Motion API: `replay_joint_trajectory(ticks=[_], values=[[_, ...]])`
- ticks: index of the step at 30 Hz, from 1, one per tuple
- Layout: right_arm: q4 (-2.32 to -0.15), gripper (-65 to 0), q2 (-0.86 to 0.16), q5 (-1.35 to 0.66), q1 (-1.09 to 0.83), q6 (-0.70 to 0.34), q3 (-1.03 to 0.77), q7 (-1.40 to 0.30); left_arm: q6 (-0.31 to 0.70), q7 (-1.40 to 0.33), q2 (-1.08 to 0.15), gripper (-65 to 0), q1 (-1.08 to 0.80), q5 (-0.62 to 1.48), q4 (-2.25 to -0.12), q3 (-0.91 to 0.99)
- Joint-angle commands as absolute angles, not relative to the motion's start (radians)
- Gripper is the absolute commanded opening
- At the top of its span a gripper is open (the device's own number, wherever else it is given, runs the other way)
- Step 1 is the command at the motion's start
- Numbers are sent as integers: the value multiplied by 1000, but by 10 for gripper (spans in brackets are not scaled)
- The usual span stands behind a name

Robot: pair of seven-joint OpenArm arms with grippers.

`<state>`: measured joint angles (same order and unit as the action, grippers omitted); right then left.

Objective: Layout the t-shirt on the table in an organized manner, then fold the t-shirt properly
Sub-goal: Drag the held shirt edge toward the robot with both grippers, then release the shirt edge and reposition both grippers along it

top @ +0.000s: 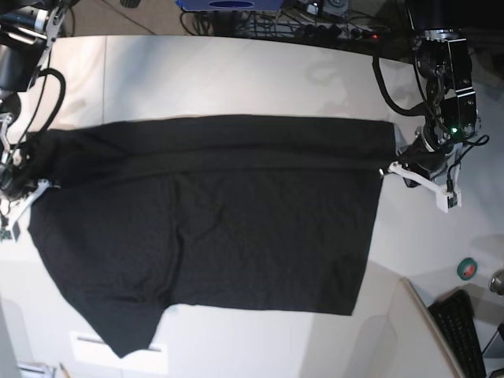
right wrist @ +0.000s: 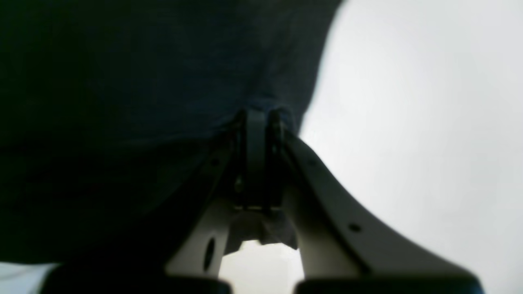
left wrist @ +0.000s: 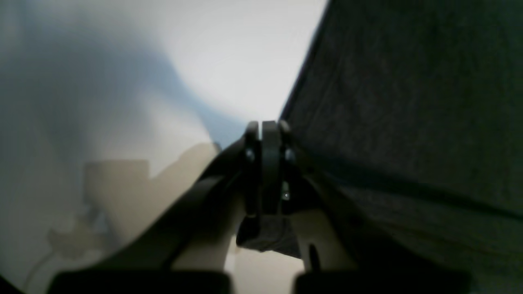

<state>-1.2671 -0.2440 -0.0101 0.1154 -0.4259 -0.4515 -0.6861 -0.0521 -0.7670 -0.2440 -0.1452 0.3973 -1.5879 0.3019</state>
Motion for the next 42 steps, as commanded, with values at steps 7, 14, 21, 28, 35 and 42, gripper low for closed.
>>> replay_joint_trajectory(ticks=[7,14,21,28,35,42], values=[[-1207,-650,-245,61,176,-420,-456,-608,-54,-743,-249,-650,-84,320,-1561,298],[-1168,-650,-243,61,209,-420,-461,-608,-53,-748,-213,-650,-50,246,-1547,295],[-1193,-339,-249,58,208,-420,-473,-604,-53,-743,-213,-336,-21,248,-1557,308],[-1412,-447,-243,62,61,-420,-544,-613,-48,-746,-191,0,-61,326,-1678,306],[-1405,-650,-186,62,-64,-420,-544,-616,-48,-745,-171,-650,-139,452,-1589,295],[-1296,-650,-186,62,-50,-418,-536,-605,-47,-595,-171,-650,-125,450,-1397,237]])
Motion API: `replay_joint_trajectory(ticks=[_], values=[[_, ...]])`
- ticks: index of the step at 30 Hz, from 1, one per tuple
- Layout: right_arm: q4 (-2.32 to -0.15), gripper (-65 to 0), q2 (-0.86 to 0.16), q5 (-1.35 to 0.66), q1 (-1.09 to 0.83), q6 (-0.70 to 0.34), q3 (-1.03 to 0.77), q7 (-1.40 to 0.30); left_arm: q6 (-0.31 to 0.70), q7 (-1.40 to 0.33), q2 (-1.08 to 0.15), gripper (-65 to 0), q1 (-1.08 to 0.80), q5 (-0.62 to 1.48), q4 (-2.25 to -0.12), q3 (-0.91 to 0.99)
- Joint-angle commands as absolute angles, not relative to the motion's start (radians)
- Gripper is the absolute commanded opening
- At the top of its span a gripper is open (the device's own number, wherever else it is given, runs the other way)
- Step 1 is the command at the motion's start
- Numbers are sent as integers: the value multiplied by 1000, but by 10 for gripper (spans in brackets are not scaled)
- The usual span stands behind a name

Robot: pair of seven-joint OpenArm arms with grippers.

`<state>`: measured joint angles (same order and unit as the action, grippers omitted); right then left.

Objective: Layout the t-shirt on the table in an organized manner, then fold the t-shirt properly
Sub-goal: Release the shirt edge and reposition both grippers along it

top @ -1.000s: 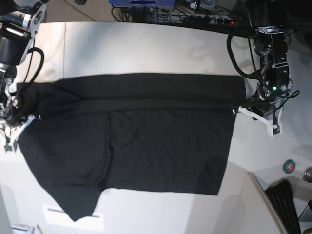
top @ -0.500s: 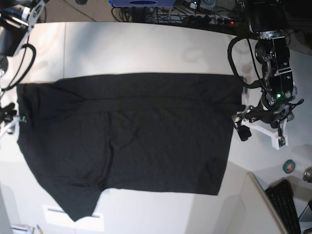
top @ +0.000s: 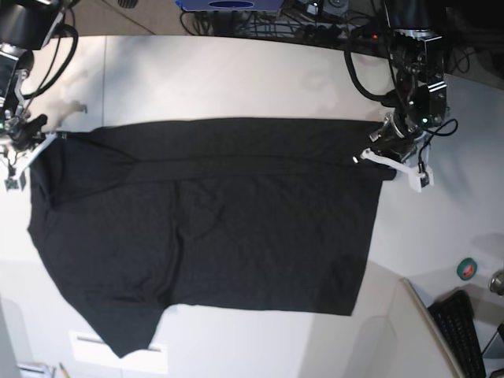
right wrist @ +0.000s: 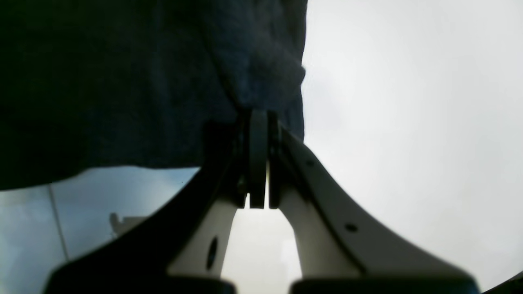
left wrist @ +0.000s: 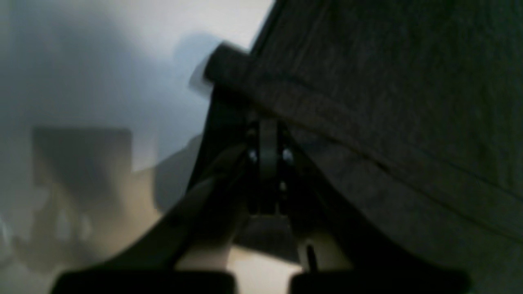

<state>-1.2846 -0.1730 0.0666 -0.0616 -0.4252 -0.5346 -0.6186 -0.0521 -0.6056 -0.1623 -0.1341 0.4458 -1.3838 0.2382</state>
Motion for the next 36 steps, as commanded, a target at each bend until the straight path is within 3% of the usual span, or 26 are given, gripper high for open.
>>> replay_joint_trajectory(ticks=[1,7,15,22,27,30,36], values=[[-1277,-650,-186,62,-44,-418,-536,-601,-50,-562,-173,-650,-125,450,-1369,213],[-1144,-650,-216,62,-7,-417,-544,-542,-53,-472,-188,-650,-116,361,-1213,140],[-1125,-650,-277,62,-5,-332,-542,-536,-53,-412,-193,-650,-113,274,-1113,142],[-977,-650,-346,62,50,-325,-544,-487,-53,-410,-205,-650,-114,280,-1119,142],[-946,-650,-383,62,62,-257,-544,-461,-53,-414,-206,-650,-114,280,-1152,142],[-1052,-650,-369,62,35,-262,-541,-498,-53,-414,-206,-650,-120,280,-1179,142],[-1388,-650,-236,62,-110,-277,-481,-656,-53,-414,-206,-650,-119,277,-1179,142]])
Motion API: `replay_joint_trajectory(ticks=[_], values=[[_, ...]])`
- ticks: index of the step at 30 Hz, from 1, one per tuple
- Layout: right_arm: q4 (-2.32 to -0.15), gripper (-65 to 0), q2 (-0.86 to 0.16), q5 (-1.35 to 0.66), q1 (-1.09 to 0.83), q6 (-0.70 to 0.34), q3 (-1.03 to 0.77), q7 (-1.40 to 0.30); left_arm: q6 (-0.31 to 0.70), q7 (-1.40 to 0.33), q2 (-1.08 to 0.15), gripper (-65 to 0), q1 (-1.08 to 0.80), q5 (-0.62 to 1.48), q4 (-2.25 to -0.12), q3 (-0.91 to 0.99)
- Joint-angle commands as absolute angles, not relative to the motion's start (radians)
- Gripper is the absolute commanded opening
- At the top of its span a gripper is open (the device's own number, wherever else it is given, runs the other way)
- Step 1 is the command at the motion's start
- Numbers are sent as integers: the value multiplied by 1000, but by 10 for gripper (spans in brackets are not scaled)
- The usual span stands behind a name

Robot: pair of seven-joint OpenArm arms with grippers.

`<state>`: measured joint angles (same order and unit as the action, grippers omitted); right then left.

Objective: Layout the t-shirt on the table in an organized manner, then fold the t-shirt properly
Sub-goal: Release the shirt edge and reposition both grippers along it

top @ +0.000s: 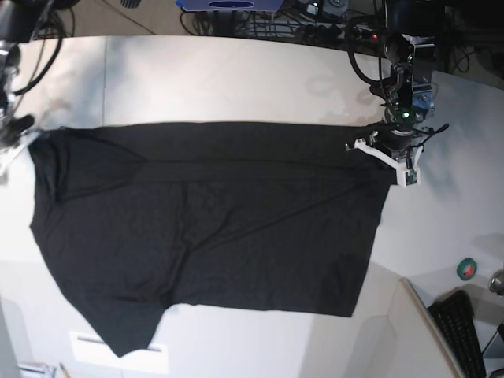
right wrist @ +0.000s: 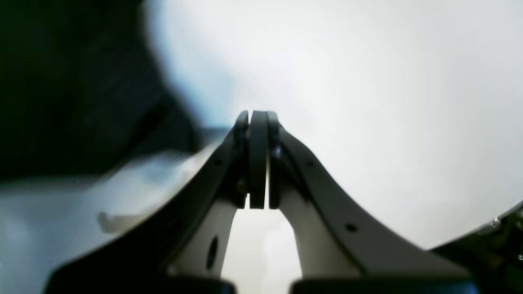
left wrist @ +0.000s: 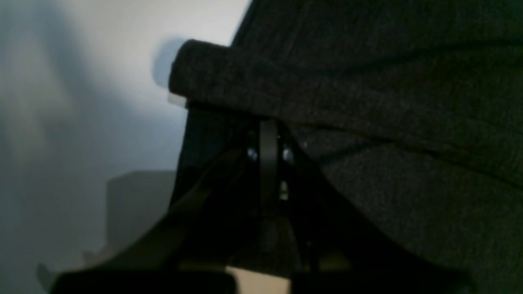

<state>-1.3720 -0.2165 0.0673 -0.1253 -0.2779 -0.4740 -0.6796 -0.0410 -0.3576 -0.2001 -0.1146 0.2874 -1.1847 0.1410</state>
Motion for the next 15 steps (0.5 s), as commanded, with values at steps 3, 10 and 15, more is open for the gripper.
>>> replay_joint_trajectory(ticks=[3,10,15], values=[[-1395,-650,-206,62,-120,-277,-440,-665,-53,-414,-206,-650,-117,277,-1179,142],[-1242,-650,-219,62,-67,-277,-440,-630,-53,-415,-209,-650,-120,277,-1178,142],[-1104,-650,-254,62,-31,-277,-441,-565,-53,-415,-222,-650,-120,277,-1176,142]])
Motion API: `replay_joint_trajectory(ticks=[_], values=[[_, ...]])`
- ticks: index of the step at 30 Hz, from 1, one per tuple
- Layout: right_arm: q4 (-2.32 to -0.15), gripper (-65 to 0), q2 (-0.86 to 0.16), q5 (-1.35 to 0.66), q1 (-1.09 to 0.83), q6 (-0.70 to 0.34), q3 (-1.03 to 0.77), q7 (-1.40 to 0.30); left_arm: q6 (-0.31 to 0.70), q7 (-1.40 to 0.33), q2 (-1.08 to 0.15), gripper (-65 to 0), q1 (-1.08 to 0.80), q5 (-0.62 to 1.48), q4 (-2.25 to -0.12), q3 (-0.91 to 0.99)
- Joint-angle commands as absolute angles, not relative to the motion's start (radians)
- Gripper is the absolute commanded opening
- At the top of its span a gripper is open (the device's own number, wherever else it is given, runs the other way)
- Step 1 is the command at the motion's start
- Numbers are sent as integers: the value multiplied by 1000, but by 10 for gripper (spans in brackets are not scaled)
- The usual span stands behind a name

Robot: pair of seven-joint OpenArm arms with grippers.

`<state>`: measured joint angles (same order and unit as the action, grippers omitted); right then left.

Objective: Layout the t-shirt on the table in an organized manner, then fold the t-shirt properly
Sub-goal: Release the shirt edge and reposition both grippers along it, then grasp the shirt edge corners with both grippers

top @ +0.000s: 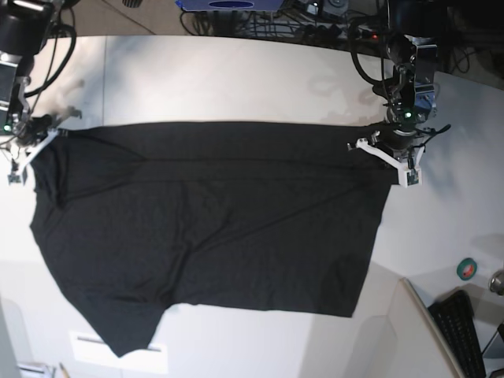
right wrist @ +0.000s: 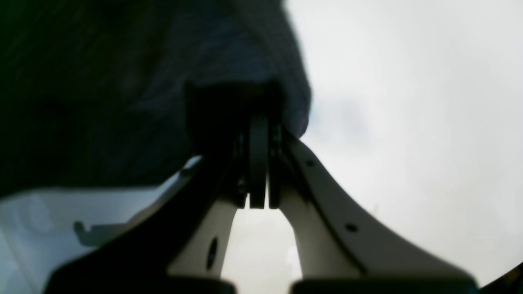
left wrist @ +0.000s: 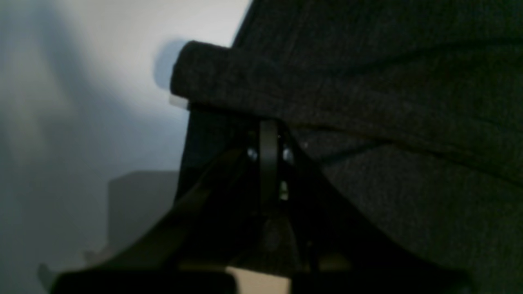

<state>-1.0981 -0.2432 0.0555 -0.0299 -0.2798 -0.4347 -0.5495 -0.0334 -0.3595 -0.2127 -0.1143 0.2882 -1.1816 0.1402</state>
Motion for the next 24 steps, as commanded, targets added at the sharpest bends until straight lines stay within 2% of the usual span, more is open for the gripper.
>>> replay_joint_trajectory(ticks=[1,7,17,24], values=[[-1082,-650,-265,62,-28,-275,-441,-547,-53,-415,-222,-650,-119,277,-1168,142],[-1001,-650,-312,62,-4,-274,-441,-499,-53,-409,-237,-650,-113,277,-1098,142],[-892,-650,-390,62,45,-272,-437,-467,-53,-407,-239,-650,-113,277,-1095,142],[-823,-650,-426,122,61,-271,-440,-378,-53,-407,-239,-650,-113,277,-1093,142]])
